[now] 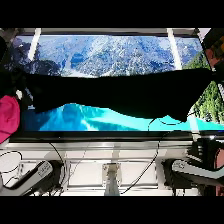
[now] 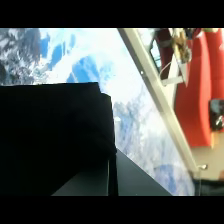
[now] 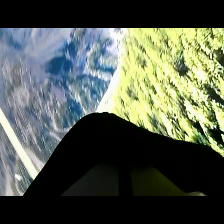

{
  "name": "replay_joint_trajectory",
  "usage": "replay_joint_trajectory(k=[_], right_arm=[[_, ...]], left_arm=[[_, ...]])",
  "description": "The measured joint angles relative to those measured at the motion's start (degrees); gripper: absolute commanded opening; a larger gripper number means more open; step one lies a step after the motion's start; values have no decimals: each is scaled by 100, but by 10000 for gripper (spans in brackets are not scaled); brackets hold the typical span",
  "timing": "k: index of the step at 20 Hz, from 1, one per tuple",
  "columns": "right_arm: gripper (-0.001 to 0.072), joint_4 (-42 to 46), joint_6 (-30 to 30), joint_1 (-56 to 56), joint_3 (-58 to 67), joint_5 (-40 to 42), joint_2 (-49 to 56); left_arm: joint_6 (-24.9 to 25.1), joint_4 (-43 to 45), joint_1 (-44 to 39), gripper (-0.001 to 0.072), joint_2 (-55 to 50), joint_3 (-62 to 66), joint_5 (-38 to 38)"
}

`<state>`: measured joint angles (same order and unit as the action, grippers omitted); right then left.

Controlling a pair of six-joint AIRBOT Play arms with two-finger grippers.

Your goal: Fold the clothes and pants, and hang the long-sleeved shirts on hangers.

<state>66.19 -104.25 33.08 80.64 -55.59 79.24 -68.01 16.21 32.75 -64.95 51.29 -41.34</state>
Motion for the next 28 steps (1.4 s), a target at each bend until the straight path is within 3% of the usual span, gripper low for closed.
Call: replay_joint_trajectory(k=[9, 10, 11, 12, 13, 14, 16, 18, 19, 20, 21, 23, 25, 28], right_arm=[[15, -337, -2090, -409, 9, 1727, 1239], [72, -518, -2238, -435, 42, 1956, 1373], [221, -667, -2315, -450, 116, 2122, 1515], [283, -769, -2312, -452, 223, 2249, 1639], [287, -852, -2225, -442, 385, 2256, 1779], [353, -903, -2079, -417, 570, 2168, 1912], [392, -990, -1692, -345, 1008, 1770, 2162], [391, -1008, -1294, -262, 1399, 1255, 2341], [377, -1003, -1106, -234, 1569, 999, 2396], [372, -984, -929, -212, 1703, 767, 2437], [345, -942, -737, -201, 1827, 514, 2465], [9, -918, -369, -188, 2026, 66, 2500], [12, -898, 0, -177, 2186, -400, 2522], [9, -892, 651, -168, 2354, -1163, 2531]], left_arm=[[1390, -2391, -1169, 5, -2848, 1611, 1102], [1543, -2605, -1241, 9, -3095, 1891, 1255], [1683, -2791, -1290, 29, -3303, 2149, 1381], [1810, -2931, -1320, 196, -3486, 2382, 1493], [1954, -3051, -1338, 444, -3654, 2608, 1593], [2096, -3141, -1342, 505, -3781, 2782, 1648], [2341, -3239, -1322, 505, -3960, 3023, 1735], [2472, -3307, -1276, 461, -4046, 3143, 1753], [2507, -3320, -1252, 366, -4074, 3178, 1733], [2549, -3333, -1228, 164, -4094, 3204, 1633], [2579, -3346, -1204, 8, -4105, 3224, 1491], [2605, -3338, -1134, 3, -4118, 3248, 1019], [2566, -3104, -1075, 2, -4105, 3261, 463], [1690, -1602, -1025, 2, -3915, 3270, -188]])
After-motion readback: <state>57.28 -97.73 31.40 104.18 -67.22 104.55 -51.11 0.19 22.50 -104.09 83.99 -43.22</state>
